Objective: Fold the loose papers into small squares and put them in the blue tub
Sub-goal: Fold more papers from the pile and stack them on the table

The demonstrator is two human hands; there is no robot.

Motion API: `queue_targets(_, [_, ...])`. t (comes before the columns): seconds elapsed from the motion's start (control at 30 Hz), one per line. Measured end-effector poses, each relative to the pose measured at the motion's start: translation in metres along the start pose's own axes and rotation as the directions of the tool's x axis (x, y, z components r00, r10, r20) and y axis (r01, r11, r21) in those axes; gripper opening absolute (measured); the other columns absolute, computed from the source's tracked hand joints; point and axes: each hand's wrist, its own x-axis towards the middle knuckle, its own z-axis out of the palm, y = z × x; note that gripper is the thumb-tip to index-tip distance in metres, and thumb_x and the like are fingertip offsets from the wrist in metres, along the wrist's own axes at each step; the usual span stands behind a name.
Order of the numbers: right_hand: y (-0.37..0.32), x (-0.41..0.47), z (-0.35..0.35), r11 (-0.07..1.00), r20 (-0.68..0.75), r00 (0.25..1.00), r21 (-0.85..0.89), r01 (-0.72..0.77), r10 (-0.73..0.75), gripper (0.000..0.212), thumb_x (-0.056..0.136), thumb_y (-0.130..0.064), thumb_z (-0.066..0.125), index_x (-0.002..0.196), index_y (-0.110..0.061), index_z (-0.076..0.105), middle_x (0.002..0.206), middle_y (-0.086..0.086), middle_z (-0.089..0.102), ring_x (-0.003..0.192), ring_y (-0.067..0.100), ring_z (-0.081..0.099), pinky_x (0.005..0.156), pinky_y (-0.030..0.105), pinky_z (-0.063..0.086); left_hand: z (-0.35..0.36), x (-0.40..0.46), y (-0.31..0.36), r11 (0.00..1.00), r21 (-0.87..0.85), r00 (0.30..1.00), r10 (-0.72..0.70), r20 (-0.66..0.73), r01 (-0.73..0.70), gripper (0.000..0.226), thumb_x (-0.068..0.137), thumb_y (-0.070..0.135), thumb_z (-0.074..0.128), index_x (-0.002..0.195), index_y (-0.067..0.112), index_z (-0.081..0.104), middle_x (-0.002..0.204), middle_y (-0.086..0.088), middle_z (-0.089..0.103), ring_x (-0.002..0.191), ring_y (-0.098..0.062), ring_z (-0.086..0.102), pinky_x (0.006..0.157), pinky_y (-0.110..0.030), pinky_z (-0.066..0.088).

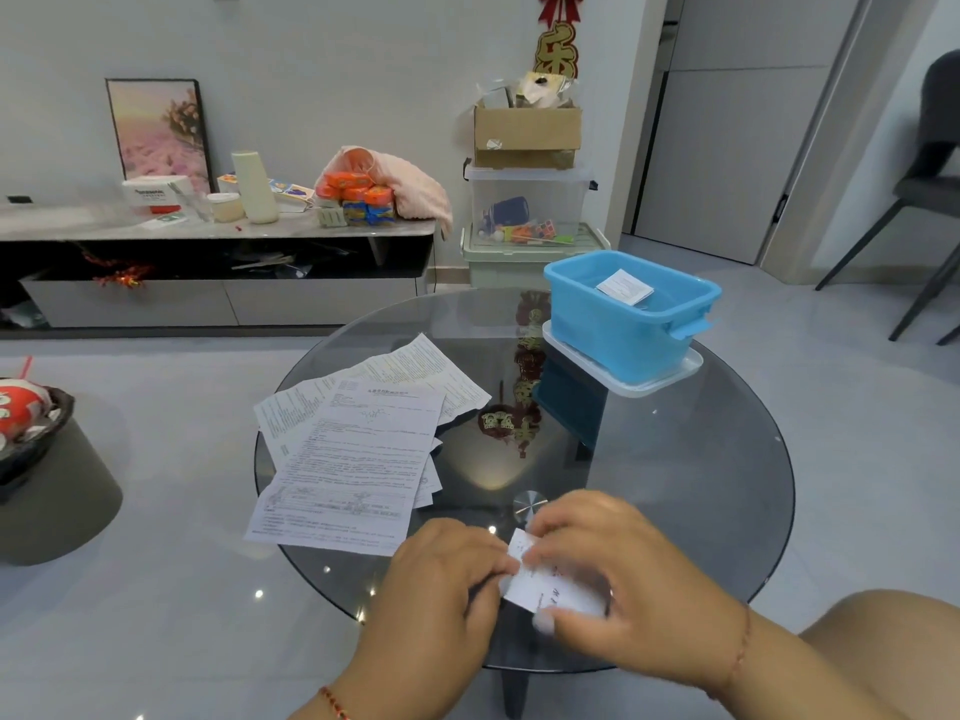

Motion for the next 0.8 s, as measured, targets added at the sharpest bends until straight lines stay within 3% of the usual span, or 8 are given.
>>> queue_targets(0.1, [-0.002,-0.005,0.006,0.986,0.078,0.995,-0.147,0.081,-0.07,0.04,0.079,-0.065,0.051,0.104,-0.037,0.064,0.114,-0.023,0.057,0.106,-0.003,0.051,0.086,0.018,0.043,-0.019,0.005,-0.001,0.992,0.11,0.987,0.078,-0.142,-0.063,0.015,0.077,0.028,0.054,0.087,0.03,0.065,0.092,0.018,0.06,0.088,-0.006,0.05,0.077,-0.027,0.038])
queue_targets(0.23, [0.007,0.0,0.011,0.975,0.023,0.997,-0.209,0.071,-0.068,0.033,0.079,-0.054,0.048,0.104,-0.039,0.065,0.114,-0.026,0.061,0.108,-0.003,0.055,0.084,0.019,0.043,-0.054,0.008,-0.013,0.915,0.318,0.955,-0.177,-0.238,0.249,0.036,0.072,0.045,0.047,0.091,0.021,0.066,0.091,0.007,0.064,0.09,-0.018,0.055,0.084,-0.03,0.037])
queue_targets(0.3, [0.013,0.003,0.009,0.964,0.011,0.999,-0.262,0.034,-0.032,0.032,0.08,-0.049,0.044,0.1,-0.041,0.068,0.111,-0.027,0.063,0.108,-0.001,0.06,0.084,0.021,0.043,-0.062,0.005,-0.02,0.846,0.383,0.929,-0.336,-0.155,0.37,0.054,0.072,0.057,0.04,0.104,0.02,0.063,0.102,0.005,0.063,0.103,-0.022,0.056,0.1,-0.042,0.037])
queue_targets(0.43, [0.031,0.011,-0.002,0.942,-0.019,0.992,-0.311,-0.124,0.124,0.029,0.085,-0.041,0.049,0.109,-0.045,0.065,0.12,-0.028,0.059,0.118,0.003,0.055,0.093,0.028,0.036,-0.06,-0.005,-0.016,0.812,0.45,0.893,-0.445,0.066,0.372,0.082,0.07,0.073,0.008,0.127,0.03,0.048,0.13,0.014,0.052,0.129,-0.008,0.04,0.116,-0.042,-0.006])
queue_targets(0.53, [0.04,0.012,-0.004,0.943,0.03,0.978,-0.271,-0.191,0.206,0.034,0.096,-0.039,0.047,0.13,-0.045,0.049,0.141,-0.031,0.036,0.137,-0.003,0.026,0.106,0.023,0.02,-0.056,-0.012,-0.014,0.808,0.517,0.887,-0.426,0.179,0.283,0.065,0.079,0.068,0.025,0.109,0.025,0.064,0.116,0.005,0.066,0.114,-0.014,0.059,0.111,-0.047,0.01])
queue_targets(0.63, [0.035,0.015,-0.001,0.94,-0.033,0.952,-0.157,-0.304,0.303,0.038,0.092,-0.035,0.055,0.13,-0.039,0.049,0.138,-0.023,0.042,0.129,0.002,0.033,0.104,0.023,0.024,-0.054,-0.009,-0.015,0.785,0.559,0.916,-0.388,0.104,0.269,0.049,0.079,0.063,0.037,0.097,0.027,0.066,0.099,0.01,0.07,0.099,-0.012,0.066,0.108,-0.049,0.025])
queue_targets(0.73, [0.03,0.021,0.0,0.909,-0.055,0.914,-0.093,-0.405,0.402,0.046,0.085,-0.04,0.062,0.128,-0.034,0.046,0.127,-0.013,0.046,0.119,0.01,0.036,0.099,0.024,0.032,-0.055,-0.001,-0.008,0.798,0.505,0.903,-0.421,0.079,0.328,0.035,0.083,0.061,0.047,0.099,0.032,0.058,0.093,0.016,0.064,0.096,-0.005,0.059,0.115,-0.039,0.014])
queue_targets(0.8, [0.029,0.025,0.001,0.876,-0.05,0.879,-0.072,-0.477,0.475,0.05,0.079,-0.045,0.067,0.123,-0.033,0.046,0.117,-0.009,0.047,0.114,0.014,0.039,0.091,0.024,0.036,-0.055,0.003,-0.009,0.8,0.514,0.919,-0.392,0.054,0.311,0.026,0.08,0.056,0.056,0.088,0.031,0.06,0.081,0.014,0.065,0.083,-0.007,0.061,0.113,-0.037,0.02])
